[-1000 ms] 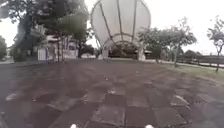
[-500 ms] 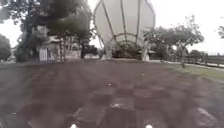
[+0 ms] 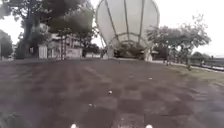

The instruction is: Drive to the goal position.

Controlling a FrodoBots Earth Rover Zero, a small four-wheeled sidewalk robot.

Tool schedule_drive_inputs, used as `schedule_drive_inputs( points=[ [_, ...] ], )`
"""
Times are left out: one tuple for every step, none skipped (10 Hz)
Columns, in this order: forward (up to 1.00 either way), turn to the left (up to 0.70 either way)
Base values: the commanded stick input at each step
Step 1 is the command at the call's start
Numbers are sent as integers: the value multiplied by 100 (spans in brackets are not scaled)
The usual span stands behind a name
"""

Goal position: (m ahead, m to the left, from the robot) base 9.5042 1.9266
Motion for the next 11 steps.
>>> schedule_drive_inputs(
  points=[
    [98,-39],
    [98,-39],
    [98,-39],
    [98,-3],
    [98,0],
    [98,0],
    [98,0],
    [98,0],
    [98,0],
    [98,0],
    [98,0]
  ],
)
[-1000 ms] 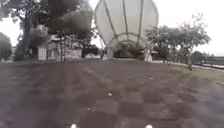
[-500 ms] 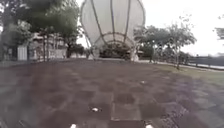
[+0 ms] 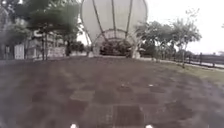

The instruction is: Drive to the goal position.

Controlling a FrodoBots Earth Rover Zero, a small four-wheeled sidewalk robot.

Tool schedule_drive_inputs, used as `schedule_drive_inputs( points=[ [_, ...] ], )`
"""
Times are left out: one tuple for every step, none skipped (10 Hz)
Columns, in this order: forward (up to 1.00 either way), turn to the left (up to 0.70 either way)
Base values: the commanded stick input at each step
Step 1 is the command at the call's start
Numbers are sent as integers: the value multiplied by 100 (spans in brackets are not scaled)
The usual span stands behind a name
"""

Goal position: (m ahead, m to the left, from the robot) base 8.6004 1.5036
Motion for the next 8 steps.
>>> schedule_drive_inputs(
  points=[
    [98,0],
    [98,0],
    [98,0],
    [98,0],
    [98,0],
    [98,0],
    [98,0],
    [98,0]
  ],
)
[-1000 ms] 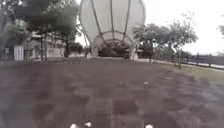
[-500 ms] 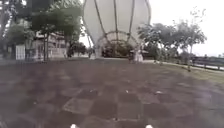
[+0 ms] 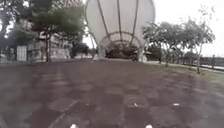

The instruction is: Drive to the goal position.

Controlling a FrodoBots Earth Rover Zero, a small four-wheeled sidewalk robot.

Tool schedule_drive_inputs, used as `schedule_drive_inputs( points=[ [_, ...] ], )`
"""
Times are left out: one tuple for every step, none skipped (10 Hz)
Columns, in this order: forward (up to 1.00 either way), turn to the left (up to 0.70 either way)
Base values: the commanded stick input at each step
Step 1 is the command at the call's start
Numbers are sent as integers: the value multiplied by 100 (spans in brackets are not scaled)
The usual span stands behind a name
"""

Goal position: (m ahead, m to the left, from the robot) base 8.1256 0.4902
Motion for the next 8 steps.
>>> schedule_drive_inputs(
  points=[
    [98,-5],
    [98,-19],
    [98,-33],
    [98,-39],
    [98,-39],
    [98,-39],
    [98,-39],
    [98,-39]
  ],
)
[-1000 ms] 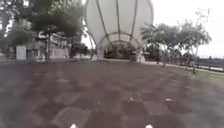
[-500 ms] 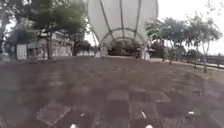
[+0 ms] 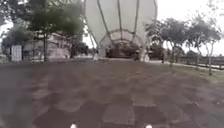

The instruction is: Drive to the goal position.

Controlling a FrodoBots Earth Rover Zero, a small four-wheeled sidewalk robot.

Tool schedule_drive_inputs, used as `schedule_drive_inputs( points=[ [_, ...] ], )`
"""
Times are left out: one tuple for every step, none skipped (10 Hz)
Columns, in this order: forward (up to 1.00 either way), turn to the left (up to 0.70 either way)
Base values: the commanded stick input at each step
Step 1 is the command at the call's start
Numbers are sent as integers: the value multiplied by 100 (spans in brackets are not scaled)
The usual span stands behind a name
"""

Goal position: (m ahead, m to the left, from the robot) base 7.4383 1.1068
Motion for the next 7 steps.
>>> schedule_drive_inputs(
  points=[
    [98,-39],
    [98,-39],
    [98,-39],
    [98,-39],
    [98,-4],
    [98,0],
    [98,0]
  ],
)
